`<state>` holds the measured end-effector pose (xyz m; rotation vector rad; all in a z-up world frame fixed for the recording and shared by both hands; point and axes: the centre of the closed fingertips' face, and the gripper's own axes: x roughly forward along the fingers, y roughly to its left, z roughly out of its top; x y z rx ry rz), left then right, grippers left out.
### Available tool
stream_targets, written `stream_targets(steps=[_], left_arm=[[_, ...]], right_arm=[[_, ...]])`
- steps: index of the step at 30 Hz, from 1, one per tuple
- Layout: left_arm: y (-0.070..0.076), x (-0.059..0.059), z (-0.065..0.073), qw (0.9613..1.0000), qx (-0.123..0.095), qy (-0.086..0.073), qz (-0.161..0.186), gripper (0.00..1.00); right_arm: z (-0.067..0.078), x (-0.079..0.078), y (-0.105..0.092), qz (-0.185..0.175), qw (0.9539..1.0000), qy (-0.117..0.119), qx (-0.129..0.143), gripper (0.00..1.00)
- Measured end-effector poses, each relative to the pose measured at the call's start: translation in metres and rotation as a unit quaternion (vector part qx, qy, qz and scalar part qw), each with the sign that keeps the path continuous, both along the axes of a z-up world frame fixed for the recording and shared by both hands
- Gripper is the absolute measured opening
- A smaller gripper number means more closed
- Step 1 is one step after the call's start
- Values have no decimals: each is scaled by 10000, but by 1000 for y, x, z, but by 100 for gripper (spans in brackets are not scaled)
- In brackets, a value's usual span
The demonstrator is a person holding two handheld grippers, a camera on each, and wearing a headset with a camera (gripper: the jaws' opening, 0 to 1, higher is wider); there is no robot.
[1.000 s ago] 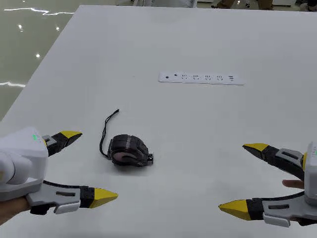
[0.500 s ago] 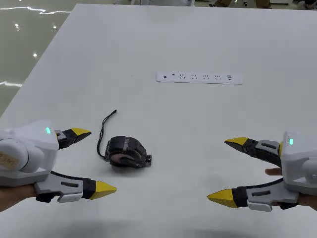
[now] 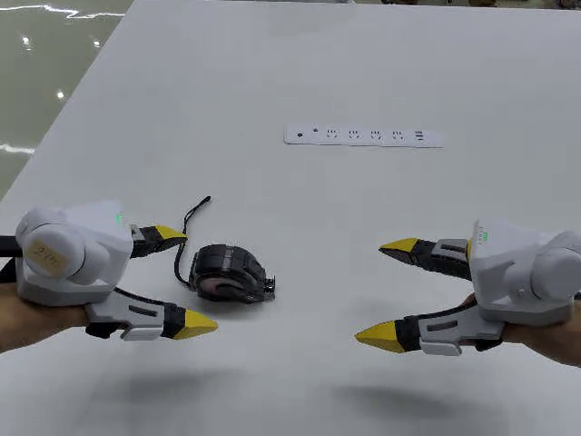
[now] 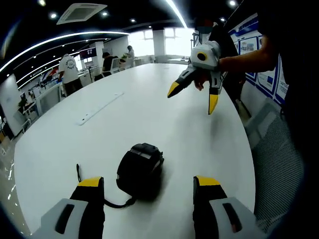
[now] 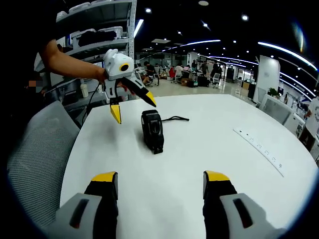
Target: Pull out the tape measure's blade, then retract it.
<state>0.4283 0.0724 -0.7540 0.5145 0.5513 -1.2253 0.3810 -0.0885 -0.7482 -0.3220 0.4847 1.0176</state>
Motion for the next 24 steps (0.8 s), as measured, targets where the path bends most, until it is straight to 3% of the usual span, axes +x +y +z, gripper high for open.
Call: stream_targets(steps=[15,24], left_arm=[[-6,11,-15,9981,380,63,-481,57],[-7,17,-29,9937,746,26,-841,49]], right_arm=[[-15,23,25,387,9991,-31,-153,59],[-26,33,41,582,9982,19,-154,52]])
